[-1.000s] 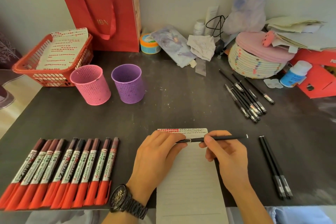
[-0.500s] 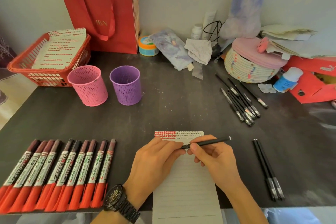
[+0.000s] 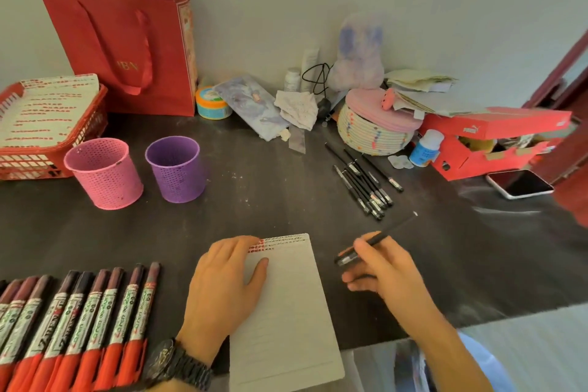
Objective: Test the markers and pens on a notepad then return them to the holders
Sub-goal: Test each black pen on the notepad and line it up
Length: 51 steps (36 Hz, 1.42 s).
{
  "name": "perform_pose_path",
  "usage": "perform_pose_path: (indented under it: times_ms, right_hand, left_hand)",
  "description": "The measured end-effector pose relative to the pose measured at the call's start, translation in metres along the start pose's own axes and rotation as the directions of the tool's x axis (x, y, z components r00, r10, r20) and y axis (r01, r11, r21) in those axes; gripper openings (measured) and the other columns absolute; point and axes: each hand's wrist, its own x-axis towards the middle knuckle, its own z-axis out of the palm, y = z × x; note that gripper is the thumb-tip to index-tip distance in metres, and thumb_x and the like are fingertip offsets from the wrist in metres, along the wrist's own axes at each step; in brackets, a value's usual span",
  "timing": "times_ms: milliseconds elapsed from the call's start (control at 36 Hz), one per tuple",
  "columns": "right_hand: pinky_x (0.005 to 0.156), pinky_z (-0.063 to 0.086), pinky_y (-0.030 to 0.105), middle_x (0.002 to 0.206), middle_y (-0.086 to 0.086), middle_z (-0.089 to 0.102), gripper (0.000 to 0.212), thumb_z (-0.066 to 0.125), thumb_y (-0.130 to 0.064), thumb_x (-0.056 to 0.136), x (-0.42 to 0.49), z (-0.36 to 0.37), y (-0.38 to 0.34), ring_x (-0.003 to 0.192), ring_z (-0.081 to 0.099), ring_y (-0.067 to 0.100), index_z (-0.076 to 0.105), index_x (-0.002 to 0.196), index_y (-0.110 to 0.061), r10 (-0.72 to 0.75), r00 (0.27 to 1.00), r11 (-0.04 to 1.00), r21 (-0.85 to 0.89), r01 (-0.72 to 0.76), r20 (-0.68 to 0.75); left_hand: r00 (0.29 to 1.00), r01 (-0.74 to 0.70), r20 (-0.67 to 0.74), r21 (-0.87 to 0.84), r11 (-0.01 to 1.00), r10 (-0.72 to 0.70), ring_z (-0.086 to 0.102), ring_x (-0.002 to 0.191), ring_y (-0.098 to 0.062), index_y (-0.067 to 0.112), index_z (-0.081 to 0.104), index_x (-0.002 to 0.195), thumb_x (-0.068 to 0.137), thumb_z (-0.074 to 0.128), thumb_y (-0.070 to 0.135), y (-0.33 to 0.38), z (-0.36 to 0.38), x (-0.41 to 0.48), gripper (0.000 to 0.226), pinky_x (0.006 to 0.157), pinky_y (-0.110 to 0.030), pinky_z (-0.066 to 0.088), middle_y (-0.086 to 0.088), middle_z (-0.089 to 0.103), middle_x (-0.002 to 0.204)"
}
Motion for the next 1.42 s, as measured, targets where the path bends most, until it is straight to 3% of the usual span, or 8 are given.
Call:
perform_pose_path:
  times_ms: [167, 306, 389, 472, 722, 889, 1056, 1417]
  right_hand:
    - [0.064, 0.059, 0.027, 0.070, 0.005, 0.070, 0.019, 0.072, -0.047, 0.082, -0.010, -0.092, -0.029, 0.064, 0.069, 0.015, 0.073, 0.084, -0.029, 0.109, 0.994, 0.834, -0.546, -0.073, 0.032]
    - [0.077, 0.062, 0.030, 0.078, -0.008, 0.072, 0.014, 0.070, -0.041, 0.091, -0.002, -0.138, -0.022, 0.069, 0.071, 0.008, 0.069, 0.096, -0.027, 0.135, 0.989, 0.621, -0.773, -0.129, -0.056]
    - [0.070, 0.055, 0.020, 0.095, -0.016, 0.070, 0.028, 0.073, -0.038, 0.090, 0.002, -0.146, -0.015, 0.068, 0.070, 0.003, 0.055, 0.112, -0.037, 0.141, 0.985, 0.501, -0.851, -0.157, -0.099]
    - [0.065, 0.046, 0.015, 0.088, -0.016, 0.071, 0.029, 0.075, -0.045, 0.085, 0.001, -0.141, -0.008, 0.074, 0.067, 0.000, 0.061, 0.110, -0.040, 0.167, 0.979, 0.464, -0.867, -0.180, -0.113]
    - [0.059, 0.051, 0.018, 0.077, -0.018, 0.073, 0.014, 0.076, -0.037, 0.086, -0.006, -0.121, 0.007, 0.057, 0.069, 0.003, 0.066, 0.096, -0.038, 0.135, 0.975, 0.526, -0.821, -0.223, -0.178]
    - [0.063, 0.043, 0.016, 0.075, -0.024, 0.069, 0.015, 0.075, -0.047, 0.084, -0.007, -0.116, 0.010, 0.076, 0.063, -0.003, 0.065, 0.091, -0.038, 0.095, 0.973, 0.518, -0.825, -0.227, -0.208]
    - [0.075, 0.058, 0.032, 0.078, -0.017, 0.073, 0.008, 0.073, -0.043, 0.087, -0.008, -0.117, 0.018, 0.075, 0.070, 0.006, 0.067, 0.089, -0.038, 0.089, 0.971, 0.597, -0.768, -0.232, -0.224]
    - [0.068, 0.051, 0.024, 0.072, -0.020, 0.072, 0.006, 0.074, -0.040, 0.087, -0.004, -0.116, 0.023, 0.068, 0.069, 0.003, 0.068, 0.086, -0.039, 0.036, 0.979, 0.619, -0.765, -0.178, -0.199]
  left_hand:
    - [1.000, 0.004, -0.004, -0.019, 1.000, -0.004, 0.046, 0.118, -0.004, 0.037, 0.056, 0.124, 0.094, 0.052, 0.050, -0.001, 0.001, 0.001, 0.032, 0.097, -0.022, 0.034, 0.022, 0.057, 0.122]
    - [1.000, 0.006, -0.012, -0.038, 0.999, -0.006, 0.050, 0.119, -0.009, 0.033, 0.059, 0.123, 0.095, 0.053, 0.048, -0.001, 0.001, 0.001, 0.033, 0.099, -0.028, 0.037, 0.017, 0.059, 0.123]
    - [1.000, 0.012, -0.004, -0.034, 0.999, -0.012, 0.048, 0.120, -0.008, 0.034, 0.057, 0.125, 0.095, 0.051, 0.049, 0.000, 0.000, 0.001, 0.034, 0.100, -0.028, 0.037, 0.018, 0.058, 0.125]
    - [1.000, 0.021, 0.008, -0.032, 0.999, -0.021, 0.047, 0.120, -0.006, 0.035, 0.055, 0.126, 0.096, 0.049, 0.051, 0.000, 0.000, 0.001, 0.035, 0.100, -0.026, 0.036, 0.019, 0.057, 0.126]
    - [0.999, 0.030, 0.013, -0.009, 1.000, -0.030, 0.048, 0.119, -0.005, 0.038, 0.056, 0.123, 0.095, 0.050, 0.053, -0.004, 0.005, 0.003, 0.032, 0.096, -0.024, 0.034, 0.021, 0.057, 0.124]
    - [0.998, 0.056, 0.033, -0.015, 0.998, -0.055, 0.046, 0.120, -0.005, 0.039, 0.055, 0.124, 0.094, 0.050, 0.054, -0.005, 0.006, 0.003, 0.034, 0.100, -0.024, 0.032, 0.021, 0.055, 0.125]
    - [0.998, 0.058, 0.034, -0.017, 0.998, -0.058, 0.046, 0.122, -0.007, 0.035, 0.057, 0.125, 0.094, 0.052, 0.051, -0.002, 0.003, 0.003, 0.035, 0.102, -0.028, 0.035, 0.019, 0.056, 0.127]
    - [0.999, 0.047, 0.022, -0.006, 0.999, -0.046, 0.049, 0.121, -0.010, 0.032, 0.059, 0.125, 0.094, 0.054, 0.048, -0.001, 0.001, 0.002, 0.035, 0.101, -0.030, 0.037, 0.016, 0.059, 0.128]
